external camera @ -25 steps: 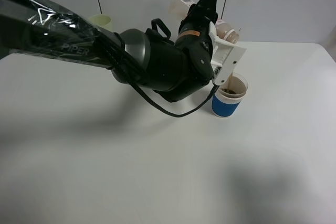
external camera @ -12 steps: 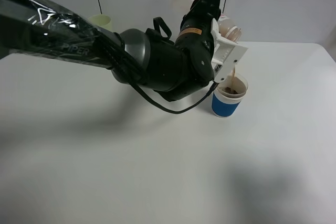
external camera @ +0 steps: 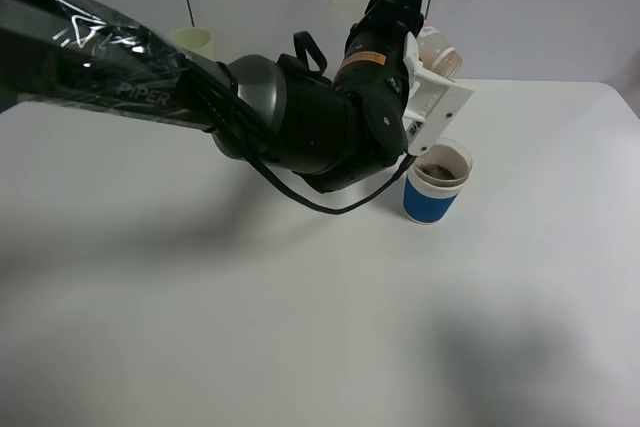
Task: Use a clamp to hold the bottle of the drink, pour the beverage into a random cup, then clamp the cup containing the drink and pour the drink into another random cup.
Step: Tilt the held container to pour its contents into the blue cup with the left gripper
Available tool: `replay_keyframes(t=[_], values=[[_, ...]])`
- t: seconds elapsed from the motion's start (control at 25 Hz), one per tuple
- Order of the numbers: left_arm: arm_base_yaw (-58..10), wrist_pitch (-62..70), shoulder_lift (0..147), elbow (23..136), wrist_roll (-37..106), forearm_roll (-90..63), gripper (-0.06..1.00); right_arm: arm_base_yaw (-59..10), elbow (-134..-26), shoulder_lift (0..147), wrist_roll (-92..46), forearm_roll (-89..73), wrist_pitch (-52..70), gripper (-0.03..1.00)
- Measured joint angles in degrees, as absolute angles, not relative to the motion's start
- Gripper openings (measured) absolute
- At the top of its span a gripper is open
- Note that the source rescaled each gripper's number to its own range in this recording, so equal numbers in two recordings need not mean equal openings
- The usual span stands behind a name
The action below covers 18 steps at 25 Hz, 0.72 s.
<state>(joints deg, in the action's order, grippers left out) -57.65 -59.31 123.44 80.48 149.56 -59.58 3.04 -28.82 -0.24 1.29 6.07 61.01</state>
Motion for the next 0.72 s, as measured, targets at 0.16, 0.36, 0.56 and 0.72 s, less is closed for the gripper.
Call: replay_keyframes(t=[0.16, 0.36, 0.56, 0.72], values=[[-57.76, -60.36, 123.44, 80.48, 149.56, -58.07, 0.00, 3.04, -28.82, -0.24, 1.29, 6.07, 61.01, 1.00], [-58.88, -60.41, 123.44, 80.48, 149.56, -58.02, 0.00, 3.04, -28.82, -0.24, 1.29, 6.07, 61.01, 1.00], [-59.89, -60.41, 123.44, 80.48, 149.56, -57.60, 0.00, 3.04, -28.82, -0.24, 1.29, 6.07, 61.01, 1.00], [-59.92, -60.62, 123.44, 80.48, 149.56, -56.58, 0.00, 3.04, -28.82, -0.24, 1.29, 6.07, 61.01, 1.00]])
